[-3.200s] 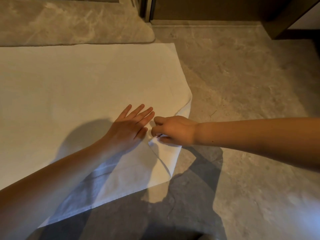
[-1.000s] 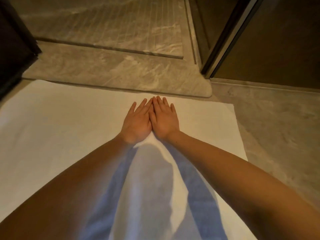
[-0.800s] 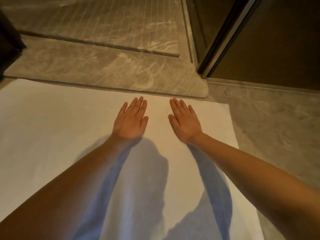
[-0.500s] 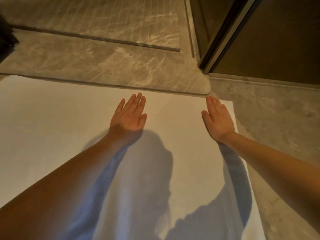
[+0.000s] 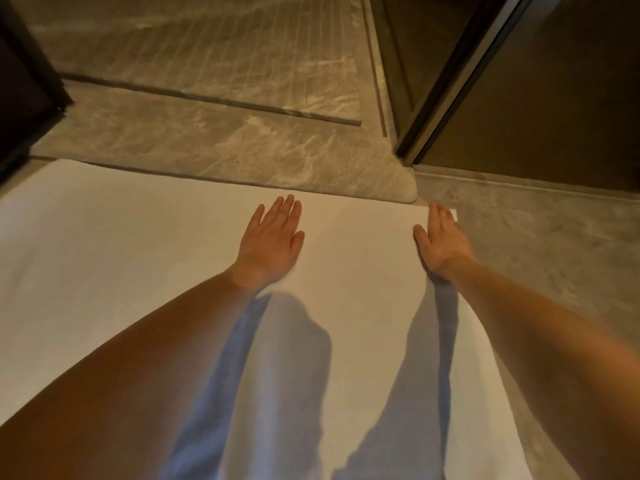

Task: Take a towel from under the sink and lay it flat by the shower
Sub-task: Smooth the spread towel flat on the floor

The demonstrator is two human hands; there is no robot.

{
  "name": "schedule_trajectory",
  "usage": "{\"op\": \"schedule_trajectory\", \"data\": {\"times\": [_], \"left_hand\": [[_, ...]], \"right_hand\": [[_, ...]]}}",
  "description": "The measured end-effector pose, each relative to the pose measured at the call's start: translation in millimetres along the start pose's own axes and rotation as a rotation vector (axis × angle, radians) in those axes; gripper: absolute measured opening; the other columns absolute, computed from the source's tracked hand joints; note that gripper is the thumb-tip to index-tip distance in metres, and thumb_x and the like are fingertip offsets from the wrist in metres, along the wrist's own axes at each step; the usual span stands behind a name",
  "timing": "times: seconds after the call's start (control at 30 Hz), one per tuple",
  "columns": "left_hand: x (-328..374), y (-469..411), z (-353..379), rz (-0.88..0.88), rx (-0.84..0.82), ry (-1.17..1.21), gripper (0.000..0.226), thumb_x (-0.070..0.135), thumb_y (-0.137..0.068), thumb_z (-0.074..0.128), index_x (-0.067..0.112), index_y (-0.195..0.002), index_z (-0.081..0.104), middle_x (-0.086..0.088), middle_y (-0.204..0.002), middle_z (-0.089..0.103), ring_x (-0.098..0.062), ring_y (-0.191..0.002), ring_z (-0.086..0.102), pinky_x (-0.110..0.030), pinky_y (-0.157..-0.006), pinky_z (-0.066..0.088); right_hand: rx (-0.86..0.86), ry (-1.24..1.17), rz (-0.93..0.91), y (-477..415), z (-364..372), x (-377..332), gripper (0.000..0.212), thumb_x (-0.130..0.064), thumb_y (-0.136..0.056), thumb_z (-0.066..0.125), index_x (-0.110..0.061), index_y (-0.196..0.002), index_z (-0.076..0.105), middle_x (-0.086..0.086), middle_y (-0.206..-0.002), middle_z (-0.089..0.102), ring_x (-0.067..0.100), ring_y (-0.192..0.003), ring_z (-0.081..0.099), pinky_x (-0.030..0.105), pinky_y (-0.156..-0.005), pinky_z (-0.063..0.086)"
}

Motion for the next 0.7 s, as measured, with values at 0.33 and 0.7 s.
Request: {"op": "schedule_trajectory", "data": {"times": [0.33, 0.7], "left_hand": [[25, 65, -1, 0.143, 0.014, -0.044, 0.078, 0.035, -0.086, -0.003, 0.005, -0.154, 0.020, -0.011, -0.162, 0.015, -0.024, -0.151, 0.011, -0.039, -0.120, 0.000], [8, 71, 19, 0.115, 0.099, 0.067, 0.063, 0.038, -0.097, 0.022, 0.013, -0.155, 0.023, -0.003, -0.163, 0.018, -0.016, -0.150, 0.013, -0.031, -0.120, -0.004]], "right_hand": [[0.075, -0.403, -0.343, 103, 36, -186, 0.056, -0.034, -0.106, 0.021, -0.009, -0.156, 0.013, 0.007, -0.164, 0.013, 0.020, -0.151, 0.005, 0.033, -0.121, -0.002], [0.116, -0.145, -0.076, 109, 34, 16, 0.059, -0.036, -0.105, 0.024, -0.011, -0.157, 0.011, 0.007, -0.164, 0.010, 0.021, -0.151, 0.005, 0.038, -0.122, 0.002]]}}
Point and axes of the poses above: each hand's wrist, its own y-axis away from the middle knuckle, its own z-axis out of the palm, x = y × z, the point moved 1 cm from there along -y, towards the middle knuckle
